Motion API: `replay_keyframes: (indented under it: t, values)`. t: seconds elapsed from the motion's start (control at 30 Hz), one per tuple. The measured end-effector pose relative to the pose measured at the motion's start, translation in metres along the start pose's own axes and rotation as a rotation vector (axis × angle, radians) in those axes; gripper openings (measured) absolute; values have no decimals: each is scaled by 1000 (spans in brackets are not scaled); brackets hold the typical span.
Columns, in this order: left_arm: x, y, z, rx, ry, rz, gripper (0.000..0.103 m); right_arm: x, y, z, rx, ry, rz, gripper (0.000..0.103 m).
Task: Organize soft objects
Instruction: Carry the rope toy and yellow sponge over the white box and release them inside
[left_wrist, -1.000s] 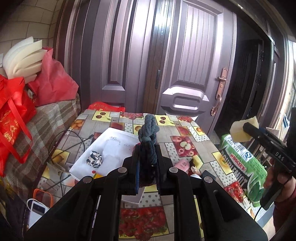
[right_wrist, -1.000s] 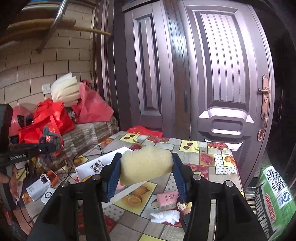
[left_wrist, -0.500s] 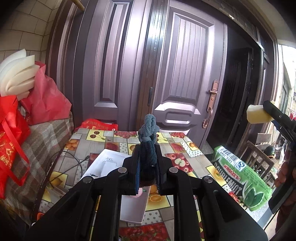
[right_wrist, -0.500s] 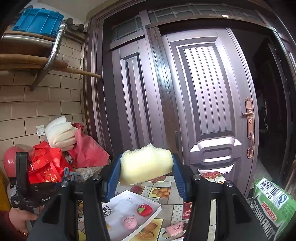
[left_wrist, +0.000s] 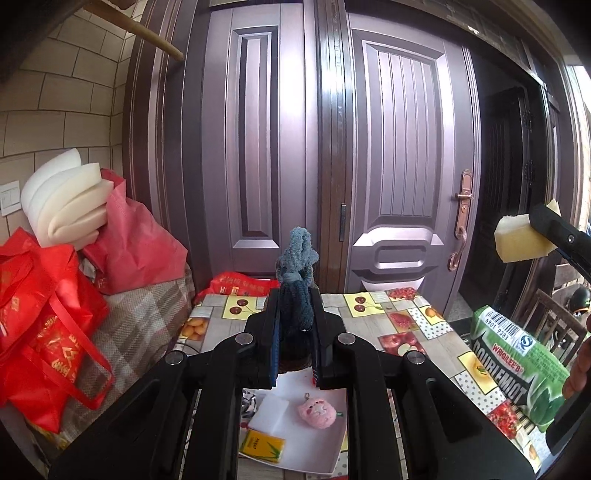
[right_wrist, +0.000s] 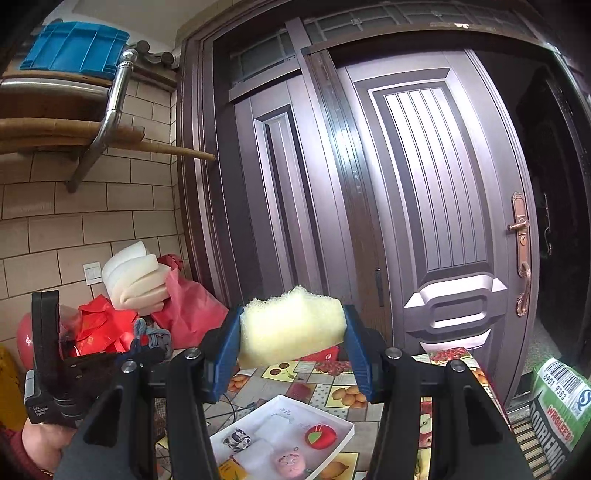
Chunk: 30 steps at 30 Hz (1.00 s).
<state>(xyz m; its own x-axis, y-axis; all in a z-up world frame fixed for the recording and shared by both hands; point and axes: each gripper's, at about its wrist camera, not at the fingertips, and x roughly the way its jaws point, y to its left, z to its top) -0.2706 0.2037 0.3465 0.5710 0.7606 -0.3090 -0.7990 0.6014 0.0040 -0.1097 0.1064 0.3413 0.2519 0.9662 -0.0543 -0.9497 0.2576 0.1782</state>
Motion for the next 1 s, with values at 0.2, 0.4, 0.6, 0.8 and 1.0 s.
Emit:
replay_keyframes:
  t: [0.2,0.4,0.6,0.8,1.0]
  values:
    - [16,14,-5,2,1,53,12,14,4,-6,35,-9,-26,53]
    - [29,16,9,12,26,79,12,38,4,-8,68,53,-18,53]
    - [39,24,12,-12,29,120,12,61,8,-17,69,97,-9,53]
    - [61,38,-4,-22,76,121,13,85,13,-47,95,177,-22,53]
    - [73,50,5,-15,79,118,13,94,23,-39,105,182,-44,53]
